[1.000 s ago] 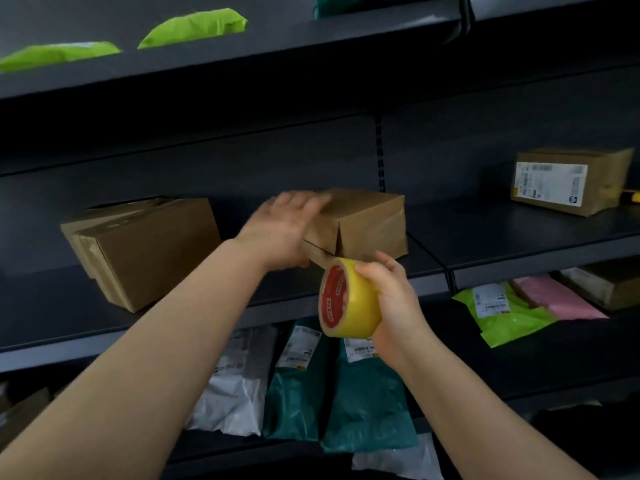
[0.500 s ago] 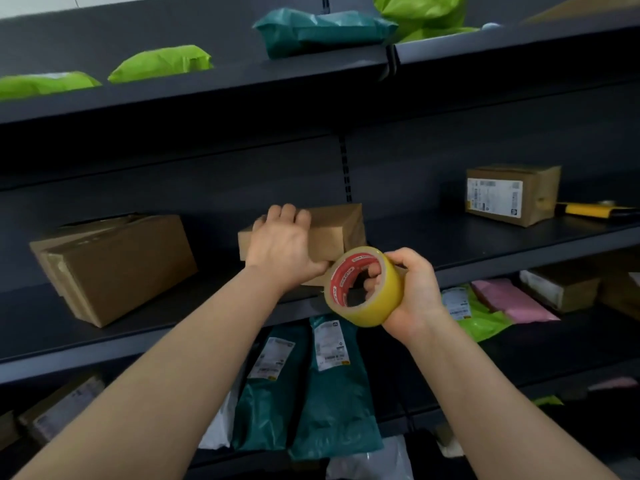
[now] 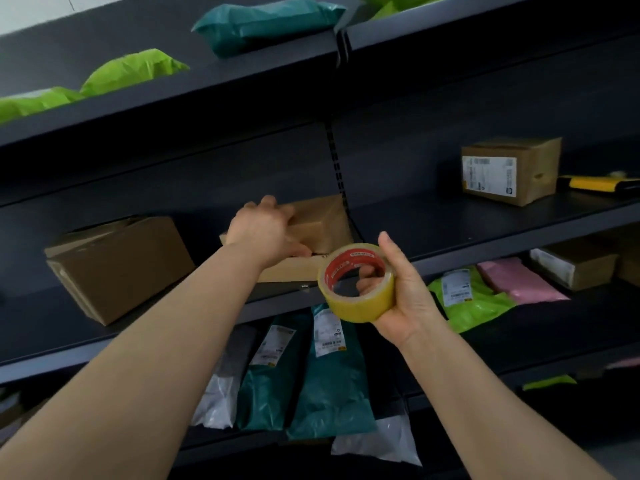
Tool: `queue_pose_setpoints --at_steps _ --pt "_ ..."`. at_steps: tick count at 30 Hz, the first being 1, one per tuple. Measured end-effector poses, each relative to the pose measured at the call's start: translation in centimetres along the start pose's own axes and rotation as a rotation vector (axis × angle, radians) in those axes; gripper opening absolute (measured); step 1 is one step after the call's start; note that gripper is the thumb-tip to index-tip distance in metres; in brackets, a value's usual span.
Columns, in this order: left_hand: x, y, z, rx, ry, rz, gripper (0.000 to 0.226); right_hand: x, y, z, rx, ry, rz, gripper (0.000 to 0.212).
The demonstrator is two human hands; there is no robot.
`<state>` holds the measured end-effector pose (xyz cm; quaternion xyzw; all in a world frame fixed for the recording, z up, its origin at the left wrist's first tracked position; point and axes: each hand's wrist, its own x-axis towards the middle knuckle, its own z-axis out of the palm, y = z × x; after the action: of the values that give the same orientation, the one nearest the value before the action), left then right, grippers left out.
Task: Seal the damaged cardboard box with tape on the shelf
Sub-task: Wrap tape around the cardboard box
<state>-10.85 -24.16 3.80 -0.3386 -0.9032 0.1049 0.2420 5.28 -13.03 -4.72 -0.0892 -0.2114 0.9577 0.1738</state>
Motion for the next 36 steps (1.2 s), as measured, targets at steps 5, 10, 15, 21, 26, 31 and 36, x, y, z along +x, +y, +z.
queue_pose_setpoints --at_steps 5,10,15,21,26,31,36 --pt "0.4 -0.5 -0.3 0.043 0.036 0.053 0.088 0.4 -0.4 -0.9 -0.028 0.056 -0.043 0.004" --pt "-0.4 -1.6 2.9 -0.175 0.066 0.177 0.078 0.7 1.1 -1.0 -0.445 0.237 -0.094 0.018" --pt "0.0 -2.0 3.3 -0.022 0.183 0.269 0.081 0.4 2.7 0.8 -0.727 0.236 -0.221 0.034" --pt "0.3 -2.1 2.6 0.067 0.287 0.276 0.082 0.2 4.1 1.9 -0.944 0.212 -0.242 0.051" --pt "0.4 -1.6 2.6 0.077 0.349 0.289 0.082 0.8 5.0 2.2 -0.810 0.199 -0.231 0.061" --pt "0.8 -1.9 2.3 0.076 0.344 0.306 0.078 0.4 4.2 1.6 -0.954 0.275 -0.237 0.058" --pt "0.5 -2.0 2.4 0.062 0.375 0.316 0.077 -0.9 0.5 1.0 -1.060 0.416 -0.326 0.034"
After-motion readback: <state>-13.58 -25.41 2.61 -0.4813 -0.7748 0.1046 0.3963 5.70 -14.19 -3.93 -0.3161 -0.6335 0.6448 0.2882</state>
